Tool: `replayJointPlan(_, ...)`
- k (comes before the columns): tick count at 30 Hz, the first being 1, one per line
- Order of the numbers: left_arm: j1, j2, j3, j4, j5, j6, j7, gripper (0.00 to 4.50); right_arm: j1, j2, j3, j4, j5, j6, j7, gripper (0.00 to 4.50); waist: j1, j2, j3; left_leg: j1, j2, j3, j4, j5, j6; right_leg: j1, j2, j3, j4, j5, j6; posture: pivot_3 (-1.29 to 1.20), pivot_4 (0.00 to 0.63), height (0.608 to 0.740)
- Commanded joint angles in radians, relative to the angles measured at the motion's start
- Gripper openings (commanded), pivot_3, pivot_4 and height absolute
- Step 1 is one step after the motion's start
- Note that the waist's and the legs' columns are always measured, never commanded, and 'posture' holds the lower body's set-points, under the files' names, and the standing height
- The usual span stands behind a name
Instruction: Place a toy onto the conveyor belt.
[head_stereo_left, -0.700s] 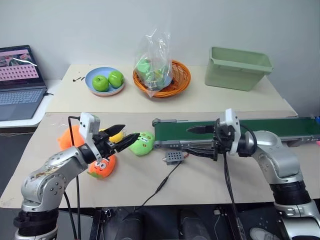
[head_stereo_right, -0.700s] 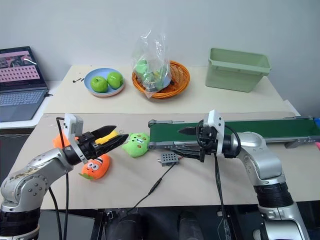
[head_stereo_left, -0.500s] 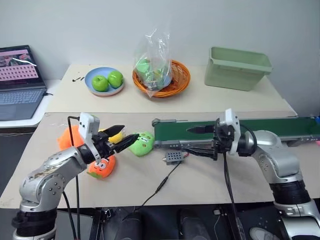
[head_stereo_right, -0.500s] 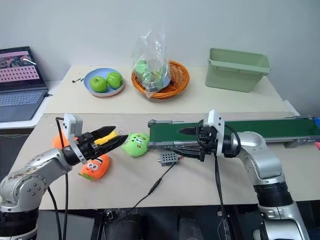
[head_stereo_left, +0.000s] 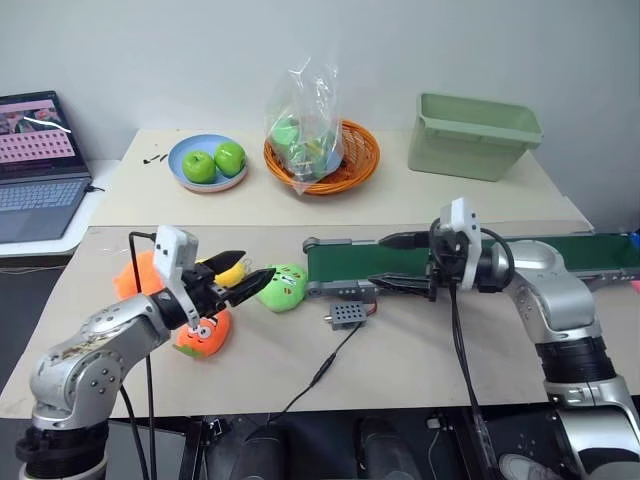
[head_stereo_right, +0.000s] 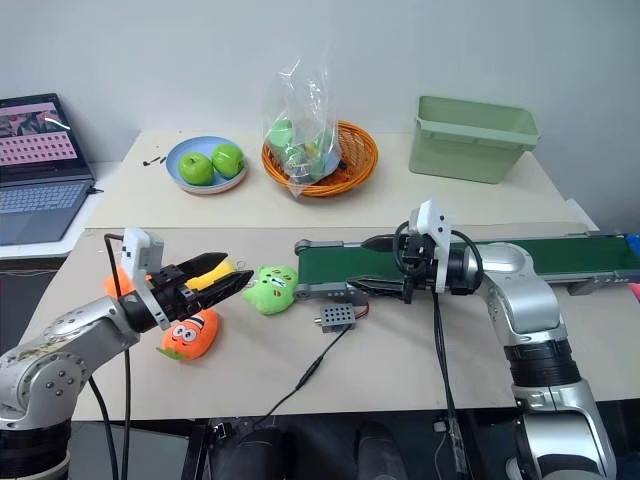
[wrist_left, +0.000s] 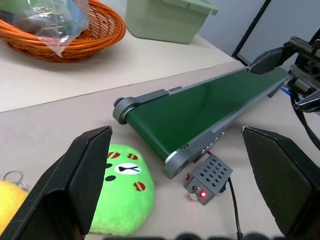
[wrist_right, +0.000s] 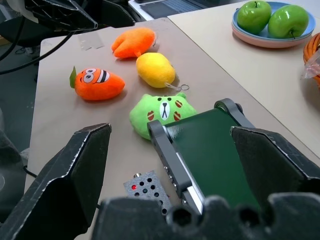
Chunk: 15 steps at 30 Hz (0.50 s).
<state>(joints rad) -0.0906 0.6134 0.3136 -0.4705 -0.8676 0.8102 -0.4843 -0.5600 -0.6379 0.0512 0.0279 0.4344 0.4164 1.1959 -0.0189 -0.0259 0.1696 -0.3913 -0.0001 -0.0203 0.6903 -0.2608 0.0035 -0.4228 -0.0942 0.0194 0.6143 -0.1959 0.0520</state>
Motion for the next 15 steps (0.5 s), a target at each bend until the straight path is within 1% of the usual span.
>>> replayJointPlan(1, 0.049, 0.012, 0.090, -0.022, 0.017, -0.025, 0.036, 4.43, -0.053, 0.010, 0.001, 0.014, -0.003, -0.030, 0.013, 4.50, 0.001, 0.000, 0.000, 0.000, 0.000, 0.000, 0.000, 0.000, 0.000, 0.000, 0.000, 0.000, 0.000, 0.000, 0.000, 0.00, 0.150, 0.740)
replayJointPlan(4, 0.108, 0.006, 0.123, -0.012, 0.048, -0.051, 0.045, 4.43, -0.078, 0.024, 0.015, 0.038, -0.010, -0.038, 0.022, 4.50, 0.004, 0.000, 0.000, 0.001, 0.000, 0.000, -0.001, 0.000, 0.000, 0.000, 0.000, 0.000, 0.000, 0.000, 0.000, 0.00, 0.150, 0.740)
replayJointPlan(10, 0.224, -0.037, 0.179, -0.002, 0.110, -0.138, 0.046, 4.43, -0.116, 0.051, 0.031, 0.076, -0.024, -0.049, 0.040, 4.50, 0.007, 0.000, 0.000, 0.001, 0.000, 0.001, -0.003, 0.000, 0.000, 0.000, 0.000, 0.000, -0.002, 0.000, 0.000, 0.00, 0.150, 0.740)
replayJointPlan(13, 0.269, -0.064, 0.276, 0.069, 0.126, -0.194, 0.063, 4.43, -0.127, 0.060, 0.042, 0.087, -0.028, -0.049, 0.050, 4.50, 0.006, 0.000, 0.000, 0.001, 0.000, 0.001, -0.003, 0.000, 0.000, 0.000, 0.000, 0.000, -0.002, 0.000, -0.001, 0.00, 0.150, 0.740)
replayJointPlan(15, 0.273, -0.074, 0.326, 0.126, 0.140, -0.224, 0.080, 4.43, -0.131, 0.063, 0.045, 0.089, -0.029, -0.046, 0.054, 4.50, 0.006, 0.000, 0.000, 0.002, 0.000, 0.000, -0.004, 0.000, 0.000, 0.000, 0.000, 0.000, -0.001, 0.000, -0.001, 0.00, 0.150, 0.740)
